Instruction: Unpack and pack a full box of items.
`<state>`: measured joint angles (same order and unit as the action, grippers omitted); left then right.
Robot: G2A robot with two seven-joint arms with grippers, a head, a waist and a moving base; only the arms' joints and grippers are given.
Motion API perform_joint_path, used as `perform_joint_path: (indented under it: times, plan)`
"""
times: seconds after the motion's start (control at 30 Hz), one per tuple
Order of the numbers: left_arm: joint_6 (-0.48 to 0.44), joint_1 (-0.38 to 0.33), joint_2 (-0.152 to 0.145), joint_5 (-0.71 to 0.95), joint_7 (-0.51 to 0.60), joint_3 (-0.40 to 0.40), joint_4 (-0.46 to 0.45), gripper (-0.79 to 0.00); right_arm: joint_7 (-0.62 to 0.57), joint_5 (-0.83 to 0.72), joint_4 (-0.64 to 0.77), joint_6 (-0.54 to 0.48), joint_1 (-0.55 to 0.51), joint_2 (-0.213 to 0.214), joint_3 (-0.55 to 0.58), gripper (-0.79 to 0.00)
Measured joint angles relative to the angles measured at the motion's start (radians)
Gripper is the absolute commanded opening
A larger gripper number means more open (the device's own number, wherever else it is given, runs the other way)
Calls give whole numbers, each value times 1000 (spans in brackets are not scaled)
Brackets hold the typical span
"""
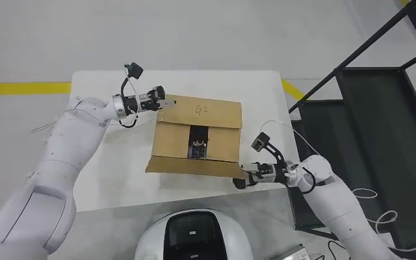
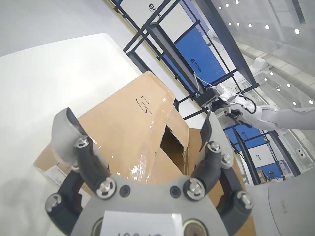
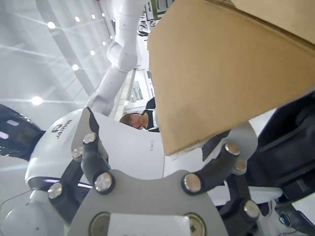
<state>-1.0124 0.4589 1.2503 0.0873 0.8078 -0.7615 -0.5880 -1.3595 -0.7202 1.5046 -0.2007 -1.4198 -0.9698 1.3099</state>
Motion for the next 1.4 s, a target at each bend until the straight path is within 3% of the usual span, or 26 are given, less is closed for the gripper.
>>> perform_joint_path:
  times: [0.2, 0.43, 0.73, 1.17, 1.4]
  plan:
    - [4, 11, -32, 23, 4, 25, -40, 0, 85, 33, -14, -46, 58, -8, -8, 0]
    - [9, 20, -66, 68, 9, 29, -70, 0, 191, 181, -46, -142, 146, -21, -47, 0]
    - [35, 51, -115, 120, 35, 41, -138, 0, 245, 272, -133, -218, 262, -38, -95, 0]
    - [16, 148, -208, 236, 16, -29, -222, 0, 208, 232, -196, -235, 361, -50, -116, 0]
    - [20, 225, -254, 288, 20, -102, -294, 0, 258, 268, -270, -127, 425, -59, -141, 0]
